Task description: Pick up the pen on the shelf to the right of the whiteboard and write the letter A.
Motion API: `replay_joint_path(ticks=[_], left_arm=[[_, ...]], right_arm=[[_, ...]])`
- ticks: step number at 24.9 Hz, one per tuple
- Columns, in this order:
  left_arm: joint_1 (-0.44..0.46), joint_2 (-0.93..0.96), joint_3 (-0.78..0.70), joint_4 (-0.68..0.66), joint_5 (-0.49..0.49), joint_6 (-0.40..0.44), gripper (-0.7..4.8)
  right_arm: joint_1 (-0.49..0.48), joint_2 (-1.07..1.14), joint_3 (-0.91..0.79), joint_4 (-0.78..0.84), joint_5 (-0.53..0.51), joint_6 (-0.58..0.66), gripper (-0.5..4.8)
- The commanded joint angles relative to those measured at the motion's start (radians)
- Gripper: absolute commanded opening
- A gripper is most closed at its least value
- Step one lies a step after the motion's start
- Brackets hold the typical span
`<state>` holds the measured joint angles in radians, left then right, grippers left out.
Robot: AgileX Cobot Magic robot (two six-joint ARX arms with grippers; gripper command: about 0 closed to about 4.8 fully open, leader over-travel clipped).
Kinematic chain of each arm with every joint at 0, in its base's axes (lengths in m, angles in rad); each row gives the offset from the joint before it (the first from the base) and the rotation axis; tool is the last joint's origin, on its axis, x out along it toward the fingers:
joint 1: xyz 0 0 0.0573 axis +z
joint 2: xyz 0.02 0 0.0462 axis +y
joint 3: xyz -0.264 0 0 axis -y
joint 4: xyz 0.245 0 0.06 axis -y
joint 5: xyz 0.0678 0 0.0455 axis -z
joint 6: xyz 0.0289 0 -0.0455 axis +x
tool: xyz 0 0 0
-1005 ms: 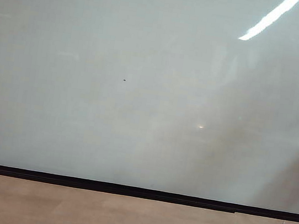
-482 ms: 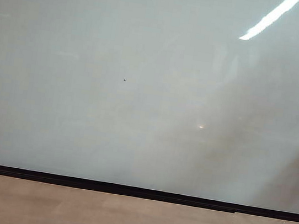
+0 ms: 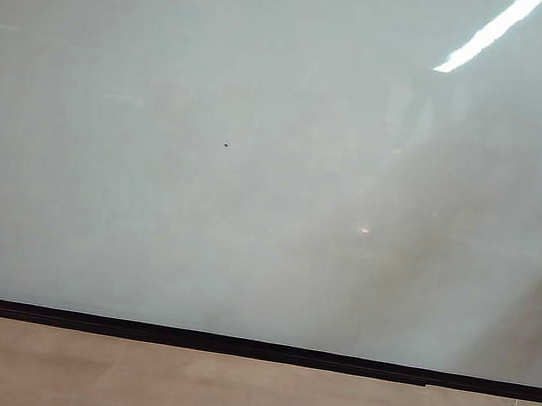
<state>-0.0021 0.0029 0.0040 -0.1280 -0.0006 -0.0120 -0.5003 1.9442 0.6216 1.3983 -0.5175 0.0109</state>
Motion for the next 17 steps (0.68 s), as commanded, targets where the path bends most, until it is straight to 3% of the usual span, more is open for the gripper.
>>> replay_joint_path(ticks=[1, 17], left_arm=[[0.0, 0.0, 0.003, 0.009, 0.004, 0.004, -0.04], [0.0, 0.0, 0.003, 0.009, 0.004, 0.004, -0.04]], right_arm=[[0.0, 0.0, 0.002, 0.016, -0.01, 0.004, 3.0], [-0.004, 0.014, 0.002, 0.015, -0.024, 0.003, 2.32]])
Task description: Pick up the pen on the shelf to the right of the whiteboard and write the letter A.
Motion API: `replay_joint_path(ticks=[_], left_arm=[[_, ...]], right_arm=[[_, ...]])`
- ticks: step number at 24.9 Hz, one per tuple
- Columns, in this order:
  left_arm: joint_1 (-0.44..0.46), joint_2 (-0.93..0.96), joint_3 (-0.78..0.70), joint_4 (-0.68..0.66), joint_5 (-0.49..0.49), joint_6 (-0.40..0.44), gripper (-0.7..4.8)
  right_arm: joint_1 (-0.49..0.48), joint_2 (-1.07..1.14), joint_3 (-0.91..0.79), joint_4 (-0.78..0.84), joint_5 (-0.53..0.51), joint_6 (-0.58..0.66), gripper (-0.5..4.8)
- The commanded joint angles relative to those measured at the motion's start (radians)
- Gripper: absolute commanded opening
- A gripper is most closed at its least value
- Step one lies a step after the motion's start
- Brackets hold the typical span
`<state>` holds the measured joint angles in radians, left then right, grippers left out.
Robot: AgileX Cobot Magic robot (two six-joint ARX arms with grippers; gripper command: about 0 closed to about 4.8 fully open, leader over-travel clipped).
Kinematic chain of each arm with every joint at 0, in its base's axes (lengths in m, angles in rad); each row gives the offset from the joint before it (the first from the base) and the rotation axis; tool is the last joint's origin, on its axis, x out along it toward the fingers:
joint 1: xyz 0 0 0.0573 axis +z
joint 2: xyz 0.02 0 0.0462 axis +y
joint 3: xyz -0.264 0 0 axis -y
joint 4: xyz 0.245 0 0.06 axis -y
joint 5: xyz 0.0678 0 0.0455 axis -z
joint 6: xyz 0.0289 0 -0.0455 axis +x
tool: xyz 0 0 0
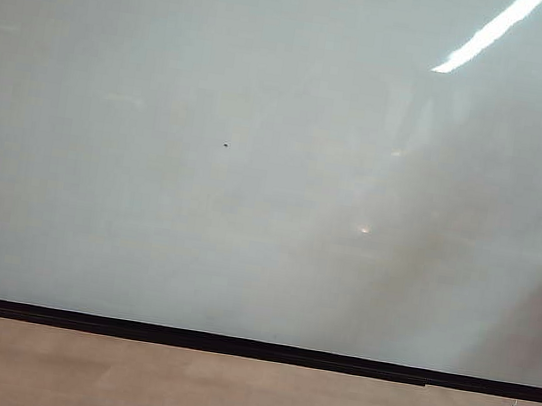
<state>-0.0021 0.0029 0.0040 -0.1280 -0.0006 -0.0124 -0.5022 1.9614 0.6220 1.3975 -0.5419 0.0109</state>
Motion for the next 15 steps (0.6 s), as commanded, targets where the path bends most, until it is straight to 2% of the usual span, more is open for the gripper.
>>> replay_joint_path(ticks=[1, 15], left_arm=[[0.0, 0.0, 0.003, 0.009, 0.004, 0.005, -0.04], [0.0, 0.0, 0.003, 0.009, 0.004, 0.005, -0.04]], right_arm=[[-0.003, -0.003, 0.002, 0.016, 0.001, 0.003, 2.24], [-0.014, -0.003, 0.002, 0.016, 0.0, 0.003, 2.09]])
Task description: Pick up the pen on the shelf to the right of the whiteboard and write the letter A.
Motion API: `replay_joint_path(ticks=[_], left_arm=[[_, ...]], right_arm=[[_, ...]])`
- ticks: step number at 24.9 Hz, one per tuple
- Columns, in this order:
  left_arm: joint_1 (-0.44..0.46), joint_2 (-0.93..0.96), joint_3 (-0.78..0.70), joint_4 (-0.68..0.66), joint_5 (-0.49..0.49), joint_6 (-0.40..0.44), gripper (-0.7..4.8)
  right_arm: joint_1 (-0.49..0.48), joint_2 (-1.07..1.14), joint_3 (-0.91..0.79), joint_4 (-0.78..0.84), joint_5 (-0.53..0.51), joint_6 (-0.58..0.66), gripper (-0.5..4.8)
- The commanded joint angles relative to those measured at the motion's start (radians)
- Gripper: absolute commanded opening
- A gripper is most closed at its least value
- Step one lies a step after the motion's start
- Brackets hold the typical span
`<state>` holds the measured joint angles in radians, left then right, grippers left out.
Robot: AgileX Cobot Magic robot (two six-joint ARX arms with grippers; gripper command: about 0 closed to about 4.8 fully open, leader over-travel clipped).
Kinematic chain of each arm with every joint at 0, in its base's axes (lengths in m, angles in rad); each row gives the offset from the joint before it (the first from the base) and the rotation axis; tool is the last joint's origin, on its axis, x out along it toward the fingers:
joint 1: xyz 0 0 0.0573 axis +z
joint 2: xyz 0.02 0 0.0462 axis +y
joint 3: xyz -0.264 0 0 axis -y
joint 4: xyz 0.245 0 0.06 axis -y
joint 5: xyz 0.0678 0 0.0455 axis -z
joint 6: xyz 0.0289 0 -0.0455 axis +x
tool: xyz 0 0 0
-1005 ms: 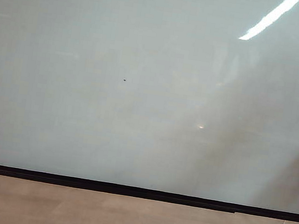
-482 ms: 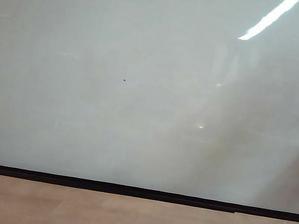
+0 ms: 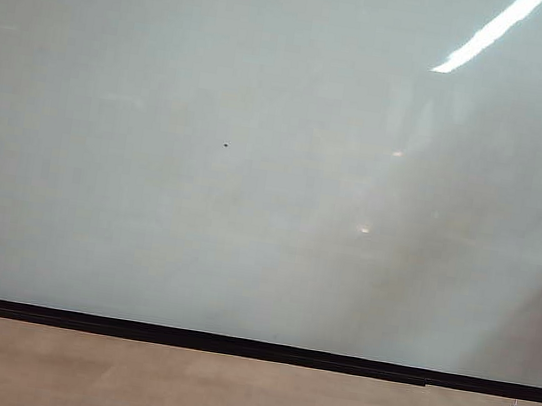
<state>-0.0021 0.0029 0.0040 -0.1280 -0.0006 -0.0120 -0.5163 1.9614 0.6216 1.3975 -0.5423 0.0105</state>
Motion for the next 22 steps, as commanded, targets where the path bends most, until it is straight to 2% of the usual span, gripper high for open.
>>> replay_joint_path(ticks=[1, 19, 20, 22], left_arm=[[0.0, 0.0, 0.003, 0.009, 0.004, 0.004, -0.04], [0.0, 0.0, 0.003, 0.009, 0.004, 0.004, -0.05], [0.0, 0.0, 0.003, 0.009, 0.004, 0.004, -0.04], [0.0, 0.0, 0.003, 0.009, 0.004, 0.004, -0.04]], right_arm=[[0.0, -0.003, 0.002, 0.016, 0.001, 0.003, 2.09], [0.001, -0.003, 0.002, 0.016, -0.011, 0.003, 1.95], [0.001, -0.003, 0.002, 0.016, -0.014, 0.003, 1.69], [0.001, -0.003, 0.002, 0.016, -0.014, 0.003, 1.69]])
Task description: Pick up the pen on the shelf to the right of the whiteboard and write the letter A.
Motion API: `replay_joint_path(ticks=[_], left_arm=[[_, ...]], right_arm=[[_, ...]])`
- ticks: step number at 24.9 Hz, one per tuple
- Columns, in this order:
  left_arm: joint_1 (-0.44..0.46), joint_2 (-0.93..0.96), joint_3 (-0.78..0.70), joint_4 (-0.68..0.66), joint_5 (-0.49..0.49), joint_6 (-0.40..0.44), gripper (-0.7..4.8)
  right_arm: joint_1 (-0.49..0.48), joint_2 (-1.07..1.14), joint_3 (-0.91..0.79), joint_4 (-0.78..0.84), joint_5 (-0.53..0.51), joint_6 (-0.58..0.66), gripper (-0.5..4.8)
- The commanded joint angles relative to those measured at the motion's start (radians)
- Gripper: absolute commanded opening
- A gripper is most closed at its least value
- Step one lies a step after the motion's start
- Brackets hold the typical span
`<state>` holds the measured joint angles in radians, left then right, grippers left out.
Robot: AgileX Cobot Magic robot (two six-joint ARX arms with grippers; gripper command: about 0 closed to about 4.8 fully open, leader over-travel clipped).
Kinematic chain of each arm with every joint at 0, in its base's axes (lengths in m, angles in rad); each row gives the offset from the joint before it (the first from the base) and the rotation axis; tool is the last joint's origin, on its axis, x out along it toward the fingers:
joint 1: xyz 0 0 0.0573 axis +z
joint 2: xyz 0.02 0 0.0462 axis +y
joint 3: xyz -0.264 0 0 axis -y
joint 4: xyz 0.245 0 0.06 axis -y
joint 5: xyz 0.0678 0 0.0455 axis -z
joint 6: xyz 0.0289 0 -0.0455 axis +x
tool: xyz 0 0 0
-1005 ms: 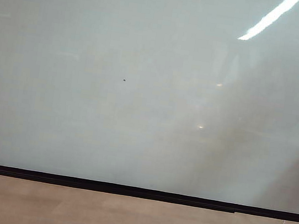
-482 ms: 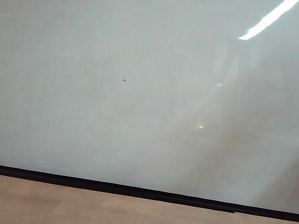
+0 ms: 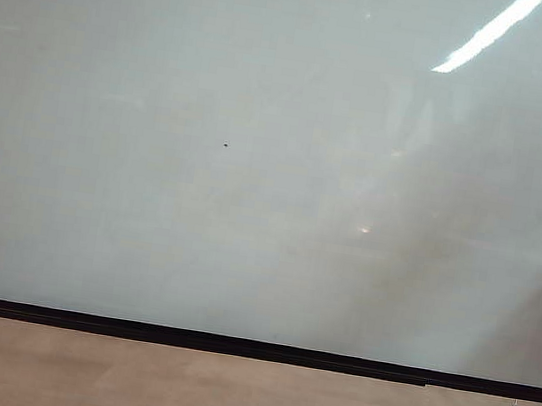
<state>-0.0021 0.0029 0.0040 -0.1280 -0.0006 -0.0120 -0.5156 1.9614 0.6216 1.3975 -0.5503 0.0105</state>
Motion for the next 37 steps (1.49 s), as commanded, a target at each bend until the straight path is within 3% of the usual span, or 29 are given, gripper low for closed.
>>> replay_joint_path(ticks=[1, 4, 8, 11, 25, 37], left_arm=[[0.0, 0.0, 0.003, 0.009, 0.004, 0.004, -0.04], [0.0, 0.0, 0.003, 0.009, 0.004, 0.004, -0.05], [0.0, 0.0, 0.003, 0.009, 0.004, 0.004, -0.05], [0.0, 0.0, 0.003, 0.009, 0.004, 0.004, -0.04], [0.0, 0.0, 0.003, 0.009, 0.004, 0.004, -0.05], [0.0, 0.0, 0.003, 0.009, 0.004, 0.004, -0.04]], right_arm=[[0.0, -0.003, 0.002, 0.016, -0.006, 0.003, 1.68], [0.001, -0.003, 0.002, 0.016, -0.006, 0.003, 1.53], [0.001, -0.003, 0.002, 0.016, -0.018, 0.003, 0.4], [0.001, -0.003, 0.002, 0.016, -0.028, 0.003, -0.08], [0.001, -0.012, 0.018, 0.018, -0.024, -0.008, -0.09], [0.001, -0.023, 0.017, 0.018, 0.119, -0.023, -0.09]])
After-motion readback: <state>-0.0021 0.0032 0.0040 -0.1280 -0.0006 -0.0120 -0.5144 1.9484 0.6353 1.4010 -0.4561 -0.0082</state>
